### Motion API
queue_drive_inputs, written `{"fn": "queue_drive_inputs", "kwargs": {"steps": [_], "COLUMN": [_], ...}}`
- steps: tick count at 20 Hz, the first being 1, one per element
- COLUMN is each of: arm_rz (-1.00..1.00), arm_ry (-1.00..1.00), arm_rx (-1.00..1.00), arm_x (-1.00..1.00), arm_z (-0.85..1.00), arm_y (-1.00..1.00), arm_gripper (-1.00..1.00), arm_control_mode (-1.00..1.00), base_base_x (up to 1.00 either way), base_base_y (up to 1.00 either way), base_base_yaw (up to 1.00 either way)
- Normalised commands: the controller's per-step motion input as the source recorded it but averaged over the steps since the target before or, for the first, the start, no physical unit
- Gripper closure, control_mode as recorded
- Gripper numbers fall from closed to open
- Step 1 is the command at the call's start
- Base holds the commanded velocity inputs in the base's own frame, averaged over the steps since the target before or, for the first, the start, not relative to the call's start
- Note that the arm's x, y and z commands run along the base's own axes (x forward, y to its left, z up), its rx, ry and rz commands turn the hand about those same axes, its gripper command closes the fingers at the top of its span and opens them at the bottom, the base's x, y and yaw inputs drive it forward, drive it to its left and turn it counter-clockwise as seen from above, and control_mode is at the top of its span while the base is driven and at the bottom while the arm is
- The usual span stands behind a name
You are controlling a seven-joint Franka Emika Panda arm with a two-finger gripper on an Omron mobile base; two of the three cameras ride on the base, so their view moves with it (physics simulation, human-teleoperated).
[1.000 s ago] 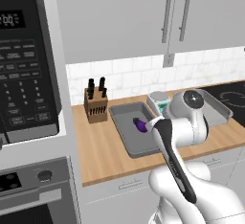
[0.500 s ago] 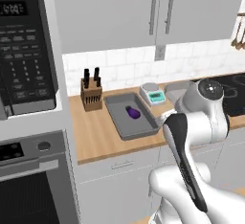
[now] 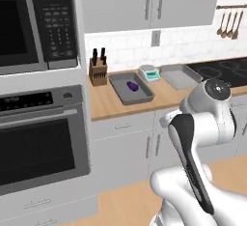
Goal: Place one eggplant and one steak in each tupperware on the nearby counter, to pack two identical lunches.
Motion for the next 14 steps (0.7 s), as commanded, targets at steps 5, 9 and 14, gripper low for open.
{"fn": "queue_drive_inputs", "kwargs": {"steps": [5, 9, 14], "arm_rz": [0.00, 0.00, 0.00], "arm_ry": [0.00, 0.00, 0.00], "arm_rx": [0.00, 0.00, 0.00], "arm_x": [0.00, 0.00, 0.00], "arm_z": [0.00, 0.00, 0.00], "arm_y": [0.00, 0.00, 0.00], "arm_gripper": [-1.00, -1.00, -1.00], "arm_control_mode": [1.00, 1.00, 1.00], "base_base_x": [-0.32, -0.12, -0.34], "base_base_y": [1.00, 1.00, 1.00], "base_base_yaw": [0.00, -0.01, -0.06]}}
